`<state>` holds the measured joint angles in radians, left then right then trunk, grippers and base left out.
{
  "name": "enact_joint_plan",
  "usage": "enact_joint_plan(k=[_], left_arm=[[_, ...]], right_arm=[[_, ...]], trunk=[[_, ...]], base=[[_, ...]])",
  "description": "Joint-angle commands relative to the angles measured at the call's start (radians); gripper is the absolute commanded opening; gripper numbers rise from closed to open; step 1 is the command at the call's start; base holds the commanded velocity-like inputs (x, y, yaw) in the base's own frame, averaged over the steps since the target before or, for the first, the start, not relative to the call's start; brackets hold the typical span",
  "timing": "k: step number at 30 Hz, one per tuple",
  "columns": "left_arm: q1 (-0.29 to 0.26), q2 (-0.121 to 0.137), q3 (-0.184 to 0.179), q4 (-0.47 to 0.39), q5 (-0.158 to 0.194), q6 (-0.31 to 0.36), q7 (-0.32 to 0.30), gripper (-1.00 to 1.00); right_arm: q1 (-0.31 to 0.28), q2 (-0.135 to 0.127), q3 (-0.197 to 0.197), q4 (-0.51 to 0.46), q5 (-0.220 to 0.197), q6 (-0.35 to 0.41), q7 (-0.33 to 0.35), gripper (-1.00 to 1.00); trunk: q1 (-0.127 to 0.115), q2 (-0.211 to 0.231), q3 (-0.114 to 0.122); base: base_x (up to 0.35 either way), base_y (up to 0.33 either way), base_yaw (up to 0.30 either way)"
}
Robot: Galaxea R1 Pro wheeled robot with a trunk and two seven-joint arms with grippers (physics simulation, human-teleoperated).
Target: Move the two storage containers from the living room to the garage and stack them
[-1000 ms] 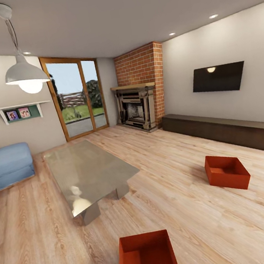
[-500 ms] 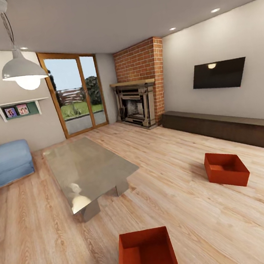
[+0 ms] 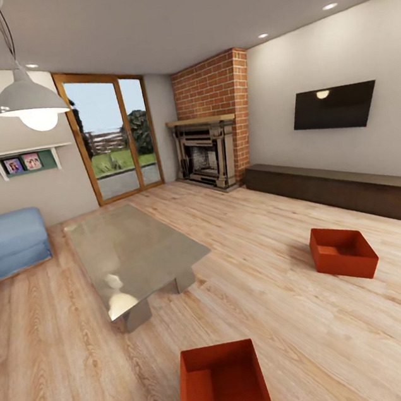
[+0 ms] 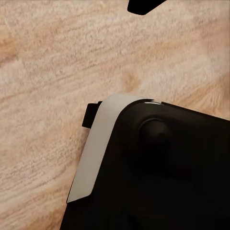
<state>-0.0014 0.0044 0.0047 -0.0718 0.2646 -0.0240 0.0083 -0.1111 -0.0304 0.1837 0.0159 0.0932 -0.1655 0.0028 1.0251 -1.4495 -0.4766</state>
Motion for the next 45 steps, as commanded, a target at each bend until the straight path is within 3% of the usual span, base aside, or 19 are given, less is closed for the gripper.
enact_joint_plan(k=[1, 45], left_arm=[[0.000, 0.000, 0.000, 0.000, 0.004, -0.002, 0.001, 1.00], [0.000, 0.000, 0.001, 0.000, 0.004, -0.002, -0.001, 1.00]], right_arm=[[-0.001, 0.000, -0.001, 0.002, 0.010, -0.004, 0.000, 1.00], [-0.001, 0.000, -0.001, 0.001, 0.010, -0.003, 0.000, 1.00]], trunk=[[0.000, -0.001, -0.003], [0.000, -0.001, -0.073]], base=[[0.000, 0.000, 0.000], [0.032, 0.000, 0.000]])
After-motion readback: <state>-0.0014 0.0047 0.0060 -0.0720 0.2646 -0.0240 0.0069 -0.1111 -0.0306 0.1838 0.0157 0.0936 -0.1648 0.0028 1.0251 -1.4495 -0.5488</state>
